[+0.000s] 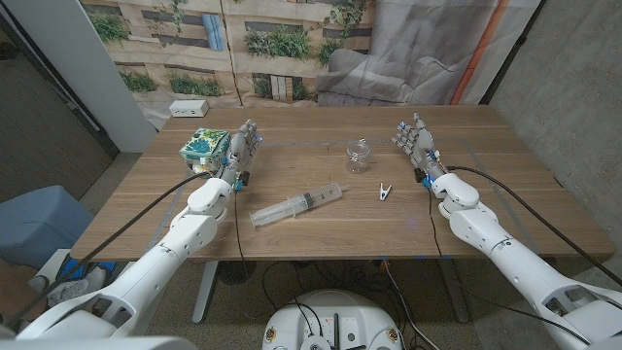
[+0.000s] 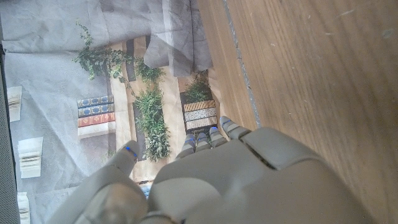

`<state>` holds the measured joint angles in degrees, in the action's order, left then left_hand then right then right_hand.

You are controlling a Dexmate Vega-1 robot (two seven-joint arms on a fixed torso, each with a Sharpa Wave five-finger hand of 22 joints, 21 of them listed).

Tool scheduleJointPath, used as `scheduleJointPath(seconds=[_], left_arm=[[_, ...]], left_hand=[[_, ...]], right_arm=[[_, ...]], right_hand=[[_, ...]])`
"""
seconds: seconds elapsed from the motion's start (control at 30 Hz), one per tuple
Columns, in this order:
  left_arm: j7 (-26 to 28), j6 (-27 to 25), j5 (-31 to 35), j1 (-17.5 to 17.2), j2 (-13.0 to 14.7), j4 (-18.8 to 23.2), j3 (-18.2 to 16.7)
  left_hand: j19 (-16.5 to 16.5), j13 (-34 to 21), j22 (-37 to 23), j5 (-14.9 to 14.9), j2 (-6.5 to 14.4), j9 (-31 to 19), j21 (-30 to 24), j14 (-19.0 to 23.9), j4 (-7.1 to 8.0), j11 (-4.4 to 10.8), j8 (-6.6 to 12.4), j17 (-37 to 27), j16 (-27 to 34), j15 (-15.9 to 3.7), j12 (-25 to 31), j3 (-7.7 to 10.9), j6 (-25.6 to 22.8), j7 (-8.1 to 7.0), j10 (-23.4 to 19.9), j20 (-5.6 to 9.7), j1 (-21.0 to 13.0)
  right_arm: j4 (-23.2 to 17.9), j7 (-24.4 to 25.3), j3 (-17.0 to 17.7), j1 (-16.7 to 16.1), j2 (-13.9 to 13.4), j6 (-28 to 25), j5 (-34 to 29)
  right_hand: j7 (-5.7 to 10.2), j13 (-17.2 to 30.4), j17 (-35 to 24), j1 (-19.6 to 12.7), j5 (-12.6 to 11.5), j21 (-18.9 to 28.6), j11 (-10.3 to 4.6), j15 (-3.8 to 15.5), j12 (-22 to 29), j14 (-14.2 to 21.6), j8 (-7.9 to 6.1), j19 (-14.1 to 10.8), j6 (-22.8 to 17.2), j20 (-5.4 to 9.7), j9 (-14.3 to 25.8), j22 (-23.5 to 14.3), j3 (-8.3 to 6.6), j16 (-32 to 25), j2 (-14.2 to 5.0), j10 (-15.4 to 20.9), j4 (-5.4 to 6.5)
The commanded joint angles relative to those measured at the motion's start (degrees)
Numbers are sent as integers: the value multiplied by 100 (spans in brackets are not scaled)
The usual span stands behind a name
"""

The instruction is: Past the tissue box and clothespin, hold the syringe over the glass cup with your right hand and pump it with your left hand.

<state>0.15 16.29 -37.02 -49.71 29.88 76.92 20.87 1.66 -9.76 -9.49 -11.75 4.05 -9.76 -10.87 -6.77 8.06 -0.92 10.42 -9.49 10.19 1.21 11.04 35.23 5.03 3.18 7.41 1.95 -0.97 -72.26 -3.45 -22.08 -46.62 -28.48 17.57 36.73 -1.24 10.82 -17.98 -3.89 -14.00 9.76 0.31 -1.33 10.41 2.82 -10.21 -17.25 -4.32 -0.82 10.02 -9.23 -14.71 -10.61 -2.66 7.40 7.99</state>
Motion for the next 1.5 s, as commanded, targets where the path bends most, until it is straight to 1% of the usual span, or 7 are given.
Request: scheduleJointPath(seconds=[0.03, 0.13, 0.3, 0.63, 0.87, 1.0, 1.5], left_arm=[[92, -48, 80, -39, 62, 128, -16], [132, -74, 108, -34, 66, 140, -7], [188, -211, 160, 18, 93, 192, 35], [443, -489, 198, -35, 159, 456, 30], [512, -687, 171, -50, 231, 605, 16], [563, -769, 154, 14, 165, 544, 43], [132, -590, 350, 361, 125, 107, 260]], left_hand=[[-1, -25, -19, -32, 468, -8, -26, -21, -17, -2, 27, -11, 31, -16, 21, 46, 28, 8, 27, 238, -36], [-28, -25, -19, -30, 466, -8, -33, -15, -38, 6, 24, -9, 26, -11, 22, 53, 25, 4, 14, 230, -49], [-60, -24, -18, -28, 464, -7, -40, 19, -66, 23, 25, -6, 28, -23, 26, 64, 5, -7, -11, 223, -67], [-118, -21, -17, -22, 477, -8, -48, 75, -127, 40, 31, -2, 25, -35, 26, 97, -46, -26, -54, 220, -108], [-147, -20, -17, -19, 483, -8, -50, 107, -157, 50, 32, -1, 25, -43, 30, 114, -72, -35, -89, 232, -127], [-164, -19, -17, -16, 489, -8, -51, 123, -174, 42, 31, 0, 23, -37, 32, 126, -83, -37, -109, 229, -139], [-249, -18, -17, 1, 518, -9, -60, 225, -270, 84, 35, 3, 26, -67, 35, 187, -158, -59, -186, 244, -203]], right_arm=[[214, 7, -112, 75, 84, 216, -228], [238, -54, -118, 74, 61, 319, -268], [-147, 42, -154, -14, -191, 187, -479], [-549, 175, -172, -56, -440, 175, -800], [-1043, 575, -206, -158, -714, 86, -1388], [-954, 774, -268, -141, -718, 513, -1894], [-1957, 997, -441, -127, -1406, -363, -3208]], right_hand=[[11, 14, -1, 17, -41, 24, 27, 22, 41, 31, -30, 24, -54, 29, 15, -26, -32, -37, -18, 43, -18], [31, 12, 10, 21, -45, 24, 14, 36, 47, 40, -33, 46, -54, 46, 14, -26, -29, -43, -16, 54, -25], [69, 10, 31, 18, -53, 34, -7, 59, 51, 42, -27, 51, -29, 58, 13, -26, -32, -47, -21, 60, -41], [88, 7, 65, -6, -65, 47, -7, 87, 56, 49, -27, 50, -9, 80, 12, -25, -47, -52, -32, 71, -76], [99, 5, 90, -28, -72, 52, -14, 110, 61, 68, -32, 54, -10, 84, 11, -24, -60, -59, -42, 83, -103], [128, 3, 121, -56, -80, 69, -23, 135, 74, 136, -59, 25, -72, 103, 10, -23, -78, -84, -56, 120, -135], [156, -1, 190, -115, -86, 54, -74, 160, 53, 130, -57, 88, -80, 145, 8, -23, -109, -74, -62, 83, -212]])
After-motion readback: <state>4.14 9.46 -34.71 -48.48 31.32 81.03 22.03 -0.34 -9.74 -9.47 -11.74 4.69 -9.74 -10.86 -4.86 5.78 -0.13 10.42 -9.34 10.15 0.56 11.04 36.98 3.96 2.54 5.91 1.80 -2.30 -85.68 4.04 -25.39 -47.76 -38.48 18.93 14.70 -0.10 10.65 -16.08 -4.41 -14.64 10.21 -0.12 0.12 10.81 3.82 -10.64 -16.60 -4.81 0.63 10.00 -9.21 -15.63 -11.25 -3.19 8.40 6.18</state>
